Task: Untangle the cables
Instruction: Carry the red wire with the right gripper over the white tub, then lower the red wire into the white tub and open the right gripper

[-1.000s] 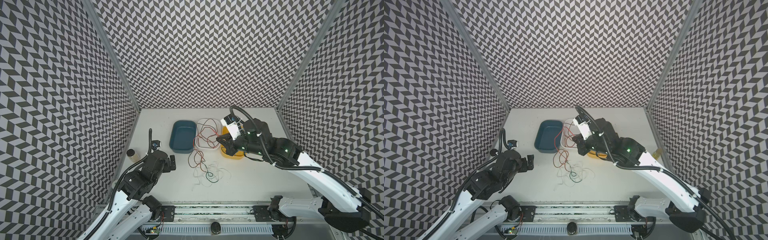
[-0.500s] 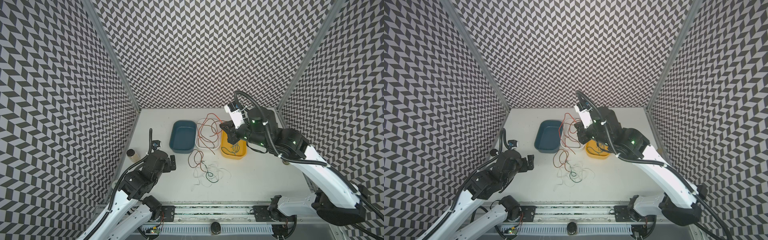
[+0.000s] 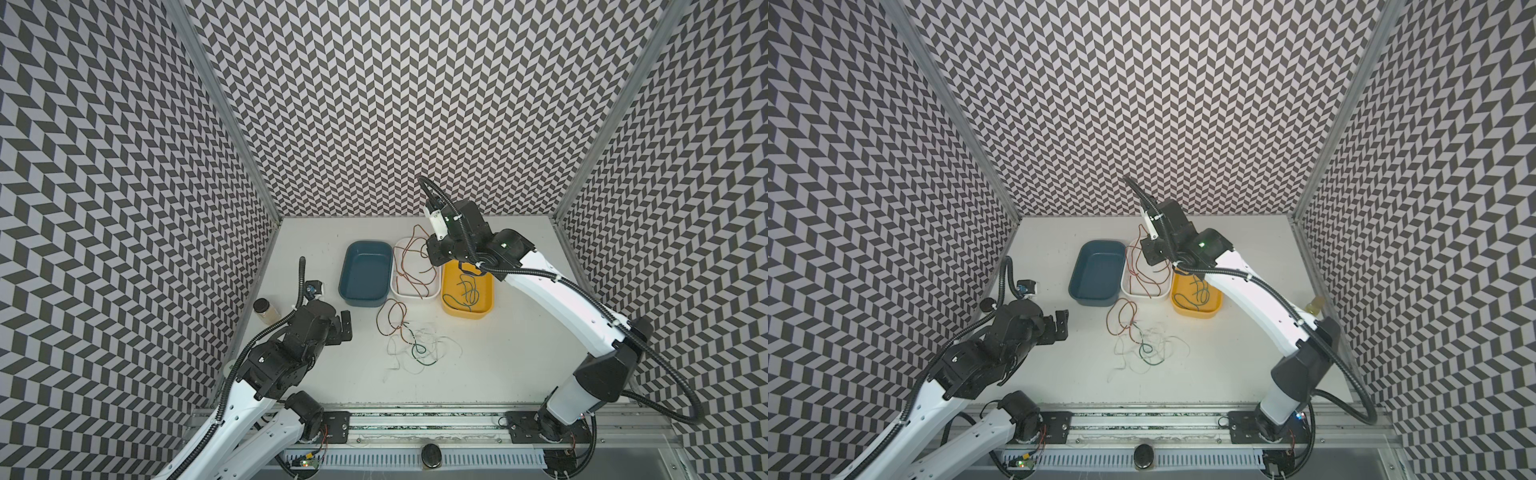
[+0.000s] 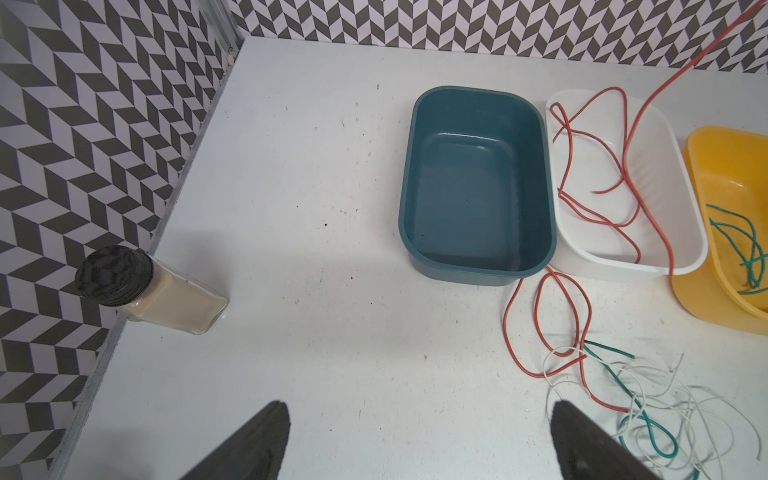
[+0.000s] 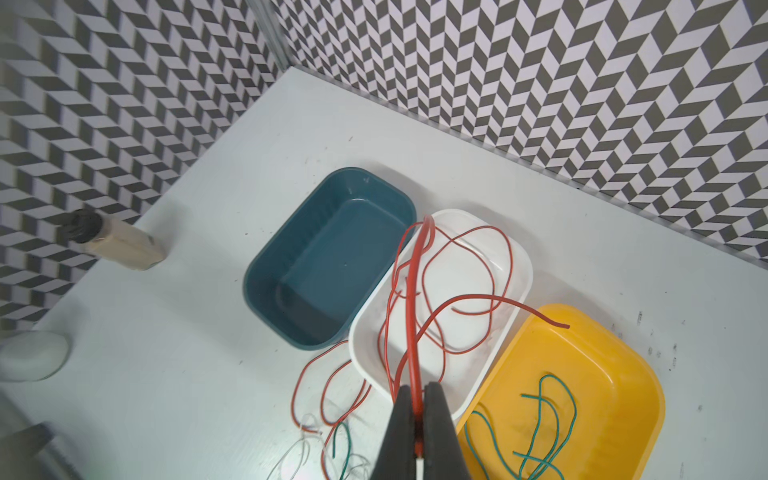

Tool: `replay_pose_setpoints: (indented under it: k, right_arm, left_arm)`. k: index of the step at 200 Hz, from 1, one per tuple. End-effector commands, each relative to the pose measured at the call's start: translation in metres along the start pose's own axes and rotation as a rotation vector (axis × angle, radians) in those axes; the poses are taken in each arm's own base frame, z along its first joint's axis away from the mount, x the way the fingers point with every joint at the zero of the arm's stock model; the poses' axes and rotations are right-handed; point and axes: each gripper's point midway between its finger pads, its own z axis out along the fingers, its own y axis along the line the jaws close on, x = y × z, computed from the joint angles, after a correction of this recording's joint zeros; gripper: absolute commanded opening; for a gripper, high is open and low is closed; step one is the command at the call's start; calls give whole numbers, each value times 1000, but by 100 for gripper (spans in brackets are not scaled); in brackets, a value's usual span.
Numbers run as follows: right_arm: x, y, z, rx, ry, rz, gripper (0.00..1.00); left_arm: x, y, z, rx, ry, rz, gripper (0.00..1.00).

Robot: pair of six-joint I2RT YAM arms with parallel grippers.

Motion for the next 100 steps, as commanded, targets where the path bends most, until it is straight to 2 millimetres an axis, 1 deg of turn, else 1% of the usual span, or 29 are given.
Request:
replay_pose_setpoints:
  k: [1, 15, 35, 54, 75, 100]
  right_arm:
    - [-7, -3, 24, 38, -25, -38, 0]
    - [3, -1, 44, 39, -2, -50, 0]
    - [21, -1, 76, 55, 46, -66, 0]
    - [38, -2, 101, 71, 96, -74, 0]
    - [50, -1, 121, 71, 128, -61, 0]
    - [61, 2, 137, 56, 144, -40, 0]
  left_arm:
    - [-1, 1, 0, 2, -12, -2, 100]
    - [-2, 0, 0, 4, -15, -3, 100]
    - [-2, 0, -1, 9, -17, -2, 100]
    - [-2, 0, -2, 11, -23, -5, 100]
    - [-2, 0, -3, 15, -29, -5, 100]
    - [-3, 0, -3, 17, -29, -6, 100]
